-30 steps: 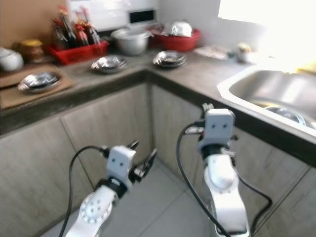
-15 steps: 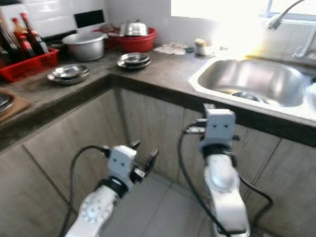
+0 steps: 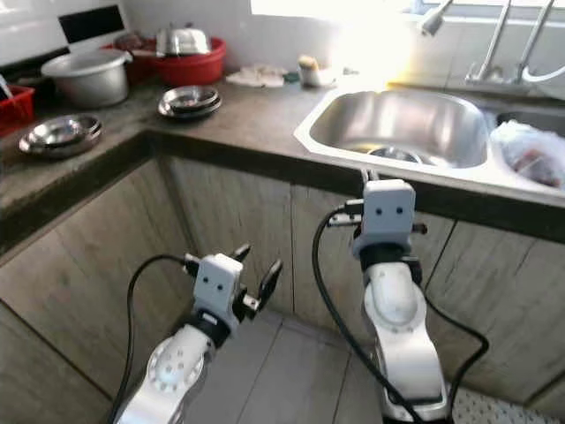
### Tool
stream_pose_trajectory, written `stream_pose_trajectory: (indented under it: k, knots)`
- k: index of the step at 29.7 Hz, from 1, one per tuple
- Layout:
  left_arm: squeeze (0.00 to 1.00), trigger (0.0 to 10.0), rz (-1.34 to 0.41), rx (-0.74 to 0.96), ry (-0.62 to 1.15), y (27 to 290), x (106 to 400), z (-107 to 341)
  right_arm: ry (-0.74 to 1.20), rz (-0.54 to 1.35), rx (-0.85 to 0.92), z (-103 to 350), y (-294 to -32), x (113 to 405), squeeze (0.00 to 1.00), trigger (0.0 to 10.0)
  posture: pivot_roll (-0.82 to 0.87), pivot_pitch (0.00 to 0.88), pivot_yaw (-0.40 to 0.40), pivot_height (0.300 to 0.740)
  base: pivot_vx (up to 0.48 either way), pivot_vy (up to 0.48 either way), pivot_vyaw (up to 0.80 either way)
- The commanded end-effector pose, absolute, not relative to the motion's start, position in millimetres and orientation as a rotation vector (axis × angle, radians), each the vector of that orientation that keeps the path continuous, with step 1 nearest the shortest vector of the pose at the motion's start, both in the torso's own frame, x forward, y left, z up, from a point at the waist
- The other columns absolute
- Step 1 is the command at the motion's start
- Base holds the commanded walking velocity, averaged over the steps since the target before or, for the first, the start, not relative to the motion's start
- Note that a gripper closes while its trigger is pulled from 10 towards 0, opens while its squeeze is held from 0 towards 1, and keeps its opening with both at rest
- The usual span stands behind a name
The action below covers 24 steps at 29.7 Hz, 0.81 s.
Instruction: Kitchen organization
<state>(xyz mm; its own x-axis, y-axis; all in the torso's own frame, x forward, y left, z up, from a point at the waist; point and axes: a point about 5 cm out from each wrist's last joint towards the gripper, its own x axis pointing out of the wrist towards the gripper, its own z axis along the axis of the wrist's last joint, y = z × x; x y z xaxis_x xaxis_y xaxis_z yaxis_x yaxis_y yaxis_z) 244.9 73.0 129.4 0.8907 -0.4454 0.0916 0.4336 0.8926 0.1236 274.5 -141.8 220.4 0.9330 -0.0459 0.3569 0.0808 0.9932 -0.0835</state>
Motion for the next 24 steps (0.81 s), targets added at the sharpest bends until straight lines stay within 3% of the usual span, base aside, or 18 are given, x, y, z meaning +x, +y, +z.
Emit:
stream_pose_trajectory:
  k: [1,24]
  knots:
    - [0.0,10.0,-0.461,0.119,-0.128,74,246,131,-0.42,-0.08,-0.099,234,-145,274,0.0,10.0,0.1,0.0,-0.009,0.74,0.341,0.0,0.0]
    - [0.0,10.0,-0.46,0.117,-0.138,75,247,132,-0.531,-0.088,-0.101,265,-157,283,0.0,10.0,0.1,0.0,-0.008,0.74,0.337,0.0,-0.06]
